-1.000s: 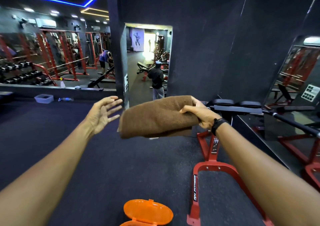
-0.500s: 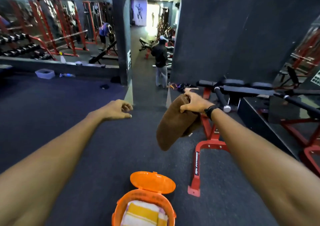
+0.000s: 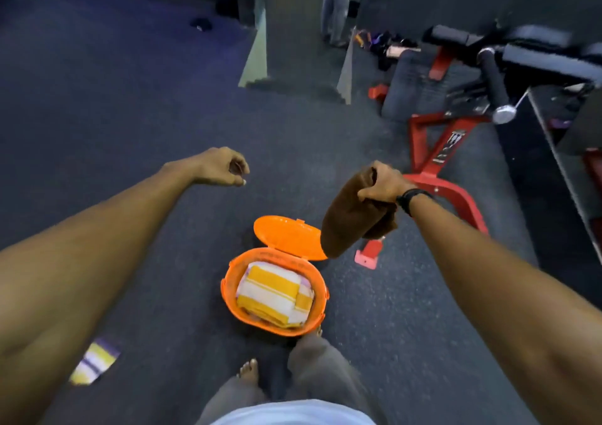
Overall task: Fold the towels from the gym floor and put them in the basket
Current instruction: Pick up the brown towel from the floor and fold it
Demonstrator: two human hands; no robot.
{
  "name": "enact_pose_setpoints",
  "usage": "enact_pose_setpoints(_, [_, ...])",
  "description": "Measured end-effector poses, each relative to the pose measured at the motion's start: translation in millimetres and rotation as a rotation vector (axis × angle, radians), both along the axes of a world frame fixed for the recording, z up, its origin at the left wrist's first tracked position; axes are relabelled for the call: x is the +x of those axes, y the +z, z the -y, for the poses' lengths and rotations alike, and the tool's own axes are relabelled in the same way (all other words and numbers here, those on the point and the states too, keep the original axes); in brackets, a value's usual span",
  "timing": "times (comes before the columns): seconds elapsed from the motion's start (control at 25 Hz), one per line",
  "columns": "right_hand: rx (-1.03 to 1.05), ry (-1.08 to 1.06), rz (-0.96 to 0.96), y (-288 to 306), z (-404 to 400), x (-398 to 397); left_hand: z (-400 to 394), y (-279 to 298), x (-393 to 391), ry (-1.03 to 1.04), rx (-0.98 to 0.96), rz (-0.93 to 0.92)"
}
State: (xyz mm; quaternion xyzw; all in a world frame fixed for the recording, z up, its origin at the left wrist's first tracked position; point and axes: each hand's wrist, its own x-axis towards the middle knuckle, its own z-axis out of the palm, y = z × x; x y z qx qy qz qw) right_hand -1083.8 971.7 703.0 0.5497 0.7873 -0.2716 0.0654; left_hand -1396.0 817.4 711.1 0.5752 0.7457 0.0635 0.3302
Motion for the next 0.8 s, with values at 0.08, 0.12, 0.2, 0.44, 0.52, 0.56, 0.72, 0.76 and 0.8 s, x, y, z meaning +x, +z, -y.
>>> enact_pose_setpoints(0.08, [-0.078, 0.0, 0.052, -43.4, -3.6, 4.3, -3.3, -29.2, 3.1, 0.045, -0.075, 0.004])
enact_pose_setpoints(0.12, [-0.124, -0.017, 0.078, -66.7, -4.0, 7.7, -3.5, -44.3, 5.4, 0.064, -0.113, 0.012])
enact_pose_setpoints(0.2, [-0.196, -0.09, 0.122, -109.5, 0.8, 13.8, -3.1, -75.5, 7.3, 0.097, -0.176, 0.036])
enact_pose_setpoints(0.44, [-0.32, -0.069, 0.131, -229.2, 59.0, 7.3, 7.9, -204.6, 3.3, 0.072, -0.36, 0.105])
enact_pose_setpoints(0.52, [-0.394, -0.045, 0.027, -279.0, 78.6, 2.4, 11.6, -260.5, -3.2, 0.036, -0.374, 0.128])
enact_pose_setpoints(0.56, [-0.432, -0.037, -0.037, -305.9, 87.4, 1.1, 21.3, -294.1, 1.9, 0.02, -0.359, 0.116])
enact_pose_setpoints(0.72, [-0.494, 0.208, 0.044, -424.6, 126.8, 8.4, 103.4, -512.1, 44.8, 0.241, -0.556, 0.072])
enact_pose_setpoints(0.76, [-0.451, 0.274, 0.105, -456.6, 134.9, 8.3, 125.3, -571.1, 58.0, 0.235, -0.656, -0.082])
enact_pose_setpoints(0.8, [-0.396, 0.295, 0.159, -485.3, 143.2, 6.5, 159.9, -639.6, 52.0, 0.236, -0.662, -0.205])
